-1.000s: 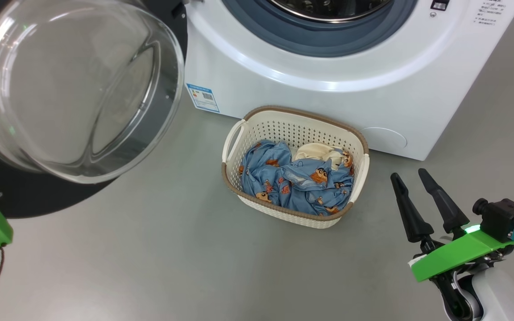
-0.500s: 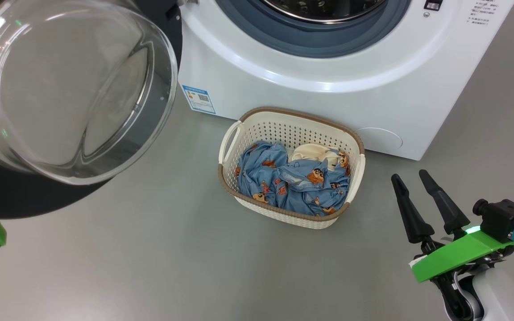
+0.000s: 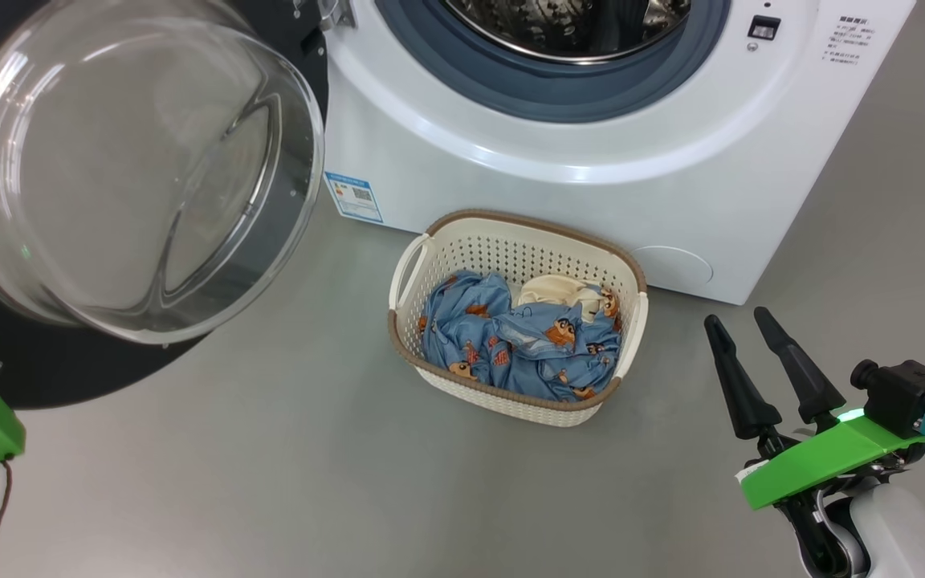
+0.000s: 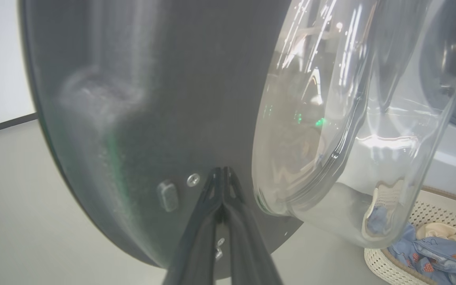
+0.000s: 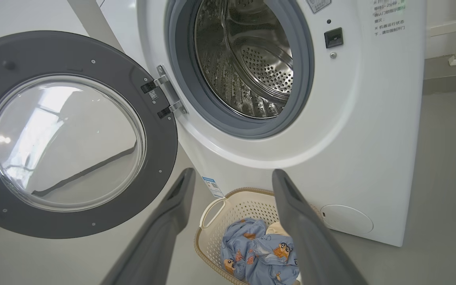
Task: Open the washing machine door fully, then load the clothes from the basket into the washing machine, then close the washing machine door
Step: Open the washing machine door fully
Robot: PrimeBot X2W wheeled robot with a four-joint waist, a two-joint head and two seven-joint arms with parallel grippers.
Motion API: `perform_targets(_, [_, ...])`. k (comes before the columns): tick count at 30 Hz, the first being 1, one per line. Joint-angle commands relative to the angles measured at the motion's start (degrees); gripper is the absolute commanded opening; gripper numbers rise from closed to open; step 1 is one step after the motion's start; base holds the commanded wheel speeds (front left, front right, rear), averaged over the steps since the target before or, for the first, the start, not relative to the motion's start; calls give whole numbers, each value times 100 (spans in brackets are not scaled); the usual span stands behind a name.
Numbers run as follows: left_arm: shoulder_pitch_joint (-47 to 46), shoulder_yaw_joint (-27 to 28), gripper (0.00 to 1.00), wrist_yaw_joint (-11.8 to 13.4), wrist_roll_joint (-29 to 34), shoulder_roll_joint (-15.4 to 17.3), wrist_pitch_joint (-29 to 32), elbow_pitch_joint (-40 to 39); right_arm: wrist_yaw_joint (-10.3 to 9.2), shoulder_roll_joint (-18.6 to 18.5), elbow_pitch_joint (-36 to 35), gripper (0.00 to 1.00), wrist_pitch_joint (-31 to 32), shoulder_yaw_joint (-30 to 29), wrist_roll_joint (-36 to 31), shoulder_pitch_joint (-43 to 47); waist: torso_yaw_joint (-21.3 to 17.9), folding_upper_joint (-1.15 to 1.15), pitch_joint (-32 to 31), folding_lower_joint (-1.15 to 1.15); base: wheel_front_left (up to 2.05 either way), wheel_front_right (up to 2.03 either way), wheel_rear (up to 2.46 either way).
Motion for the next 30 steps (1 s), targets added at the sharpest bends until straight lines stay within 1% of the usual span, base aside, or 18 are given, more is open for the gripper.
perform_targets(1, [47,162,0,-11,-23,321,-67,-175,9,11,-125,100,-70,87,58,-2,-9,0,-29,0,0,0,0])
perform_targets(3, [164,188,0,-16,-58,306,-82,-326,9,13,-126,100,-70,77,59,15,-20,0,-56,0,0,0,0])
perform_targets(4, [234,199,26,-2,-66,285,-90,-424,9,13,-129,100,-70,73,60,21,-27,0,-71,0,0,0,0])
perform_targets(5, [313,211,61,19,-79,251,-97,-527,9,14,-131,100,-70,70,61,28,-33,0,-88,0,0,0,0])
perform_targets(6, [391,219,100,36,-90,219,-101,-633,9,18,-131,100,-70,69,66,36,-40,0,-108,0,0,0,0])
perform_targets(8, [527,245,100,53,-121,181,-108,-846,9,26,-136,100,-70,82,75,54,-67,0,-161,0,0,0,0])
perform_targets(13, [949,240,100,243,-89,35,-118,-1524,9,8,-153,100,-70,83,60,117,-165,0,-314,0,0,0,0])
perform_targets(17, [1264,207,100,331,-82,-41,-120,-2106,9,-17,-150,100,-70,121,63,166,-300,0,-437,0,0,0,0])
perform_targets(24, [1847,164,100,560,-170,-260,-16,-3102,9,-72,-155,100,-70,226,75,225,-637,0,-594,0,0,0,0])
perform_targets(25, [1847,164,100,560,-170,-260,-16,-3102,9,-72,-155,100,-70,226,75,225,-637,0,-594,0,0,0,0])
perform_targets(30, [2182,88,100,696,-215,-423,64,-3676,9,-110,-129,100,-70,339,78,226,-956,0,-678,0,0,0,0])
